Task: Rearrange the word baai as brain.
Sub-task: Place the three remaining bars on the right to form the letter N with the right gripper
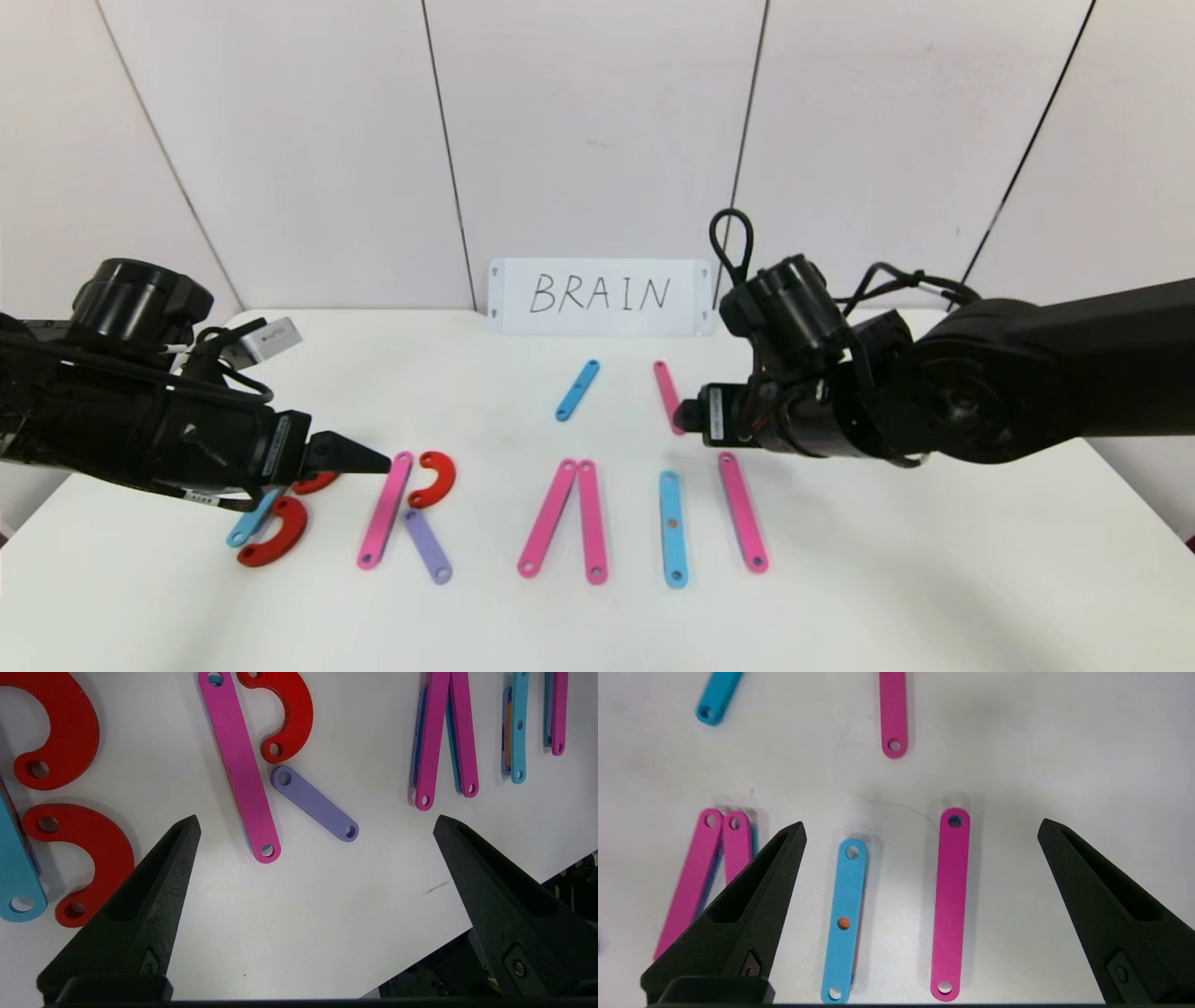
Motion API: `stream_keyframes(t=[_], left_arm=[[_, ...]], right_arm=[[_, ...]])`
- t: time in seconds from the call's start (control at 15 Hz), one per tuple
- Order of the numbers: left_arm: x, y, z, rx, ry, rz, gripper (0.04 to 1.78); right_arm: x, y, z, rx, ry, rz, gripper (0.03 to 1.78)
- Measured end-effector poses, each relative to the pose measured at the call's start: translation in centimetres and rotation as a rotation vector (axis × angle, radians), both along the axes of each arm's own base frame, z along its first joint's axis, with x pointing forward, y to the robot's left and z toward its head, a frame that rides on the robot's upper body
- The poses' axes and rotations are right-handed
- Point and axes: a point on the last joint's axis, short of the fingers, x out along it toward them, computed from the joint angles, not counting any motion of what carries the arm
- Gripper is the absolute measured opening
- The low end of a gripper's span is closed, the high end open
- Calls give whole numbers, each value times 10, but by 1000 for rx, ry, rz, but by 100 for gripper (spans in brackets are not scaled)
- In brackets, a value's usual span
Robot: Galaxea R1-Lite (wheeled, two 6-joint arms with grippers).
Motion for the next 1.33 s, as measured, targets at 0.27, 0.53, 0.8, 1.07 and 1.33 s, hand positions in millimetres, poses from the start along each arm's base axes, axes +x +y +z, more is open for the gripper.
stream_keyframes(t=[0.27, 0.53, 0.8, 1.07, 1.33], left_arm=[[0, 0, 0, 0, -1, 0, 174], [-1, 0, 1, 0, -3, 0, 174], [-1, 1, 3, 0, -12, 3, 174], [-3, 1, 6, -1, -24, 5, 174], [-7, 2, 9, -1, -39, 8, 174]], right_arm=[[20, 14, 31, 10, -66, 32, 174], [54, 39, 41, 9, -114, 60, 174], [83, 62, 17, -25, -124, 110, 174], [95, 74, -3, 6, -130, 153, 174], [100, 84, -16, 11, -151, 196, 174]])
